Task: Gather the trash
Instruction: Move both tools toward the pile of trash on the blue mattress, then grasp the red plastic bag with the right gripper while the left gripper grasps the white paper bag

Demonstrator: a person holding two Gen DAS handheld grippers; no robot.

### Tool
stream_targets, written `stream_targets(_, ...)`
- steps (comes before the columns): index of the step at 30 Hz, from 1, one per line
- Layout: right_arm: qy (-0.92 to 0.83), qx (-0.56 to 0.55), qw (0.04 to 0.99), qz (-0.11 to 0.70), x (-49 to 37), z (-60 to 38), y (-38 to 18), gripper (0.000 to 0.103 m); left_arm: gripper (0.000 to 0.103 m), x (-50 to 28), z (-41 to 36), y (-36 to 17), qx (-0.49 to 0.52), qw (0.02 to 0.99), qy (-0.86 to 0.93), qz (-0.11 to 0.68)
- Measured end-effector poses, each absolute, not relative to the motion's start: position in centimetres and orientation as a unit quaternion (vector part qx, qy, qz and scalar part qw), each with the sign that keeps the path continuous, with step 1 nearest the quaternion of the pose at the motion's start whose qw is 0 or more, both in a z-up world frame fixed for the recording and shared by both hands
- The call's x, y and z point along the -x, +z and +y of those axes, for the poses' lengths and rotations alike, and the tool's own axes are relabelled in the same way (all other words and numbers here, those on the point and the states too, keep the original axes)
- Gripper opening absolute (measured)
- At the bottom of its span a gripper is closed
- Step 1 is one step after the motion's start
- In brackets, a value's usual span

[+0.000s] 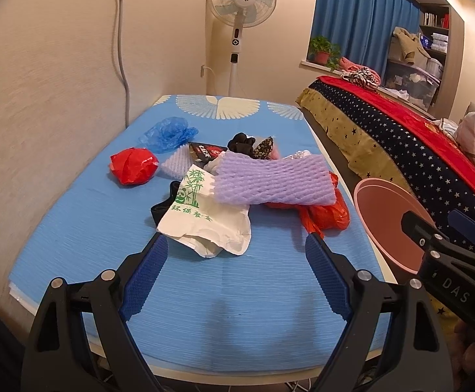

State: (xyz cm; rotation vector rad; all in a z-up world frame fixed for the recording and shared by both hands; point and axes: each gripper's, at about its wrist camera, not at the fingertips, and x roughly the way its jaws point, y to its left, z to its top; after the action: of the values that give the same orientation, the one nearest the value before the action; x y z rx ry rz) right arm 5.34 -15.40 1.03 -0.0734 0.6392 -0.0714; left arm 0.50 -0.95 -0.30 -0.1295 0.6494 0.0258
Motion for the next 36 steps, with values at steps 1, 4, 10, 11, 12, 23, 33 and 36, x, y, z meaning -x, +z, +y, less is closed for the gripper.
stream_targets(1, -0.035, 0.035, 0.948, 0.315, -5.4, -15.4, 1.0, 0.083, 0.083, -0.5, -1.0, -0.3, 0.064, 0.946, 0.012, 0.318)
stream_targets(4, -0.035, 0.035, 0.948, 0.314, -5.4, -15.4, 1.1, 0.083, 0.083, -0.4, -0.9, -0.2, 0.067, 0.946, 0.01, 0.317)
stream_targets(10, -0.014, 0.015, 0.945, 0.326, -6.1, -15.5, 0.8, 0.075, 0.078, -0.3, -0.5, 0.1, 0.08, 0.945, 0.008, 0.317)
stream_targets(11, -0.007, 0.009, 0.944, 0.328, -6.3, -15.6, 0.7, 0.069, 0.073, -0.5, -0.4, 0.0, 0.082, 0.945, 0.009, 0.318)
stream_targets(12, -0.002, 0.003, 0.943, 0.332, -6.6, -15.7, 0.6, 0.066, 0.067, -0.7, -0.2, 0.0, 0.083, 0.944, 0.012, 0.319)
stream_targets(23, 0.03, -0.03, 0.932, 0.361, -11.2, -15.3, -1.5, 0.047, 0.045, -3.4, 2.2, -1.7, 0.108, 0.935, 0.058, 0.334)
stream_targets(33, 0.043, -0.042, 0.909, 0.411, -15.2, -14.6, -4.8, 0.051, 0.045, -6.1, 5.4, -4.9, 0.16, 0.904, 0.114, 0.379)
stream_targets(36, 0.049, -0.041, 0.903, 0.425, -15.8, -14.1, -5.7, 0.051, 0.046, -6.5, 6.0, -5.7, 0.18, 0.898, 0.117, 0.385)
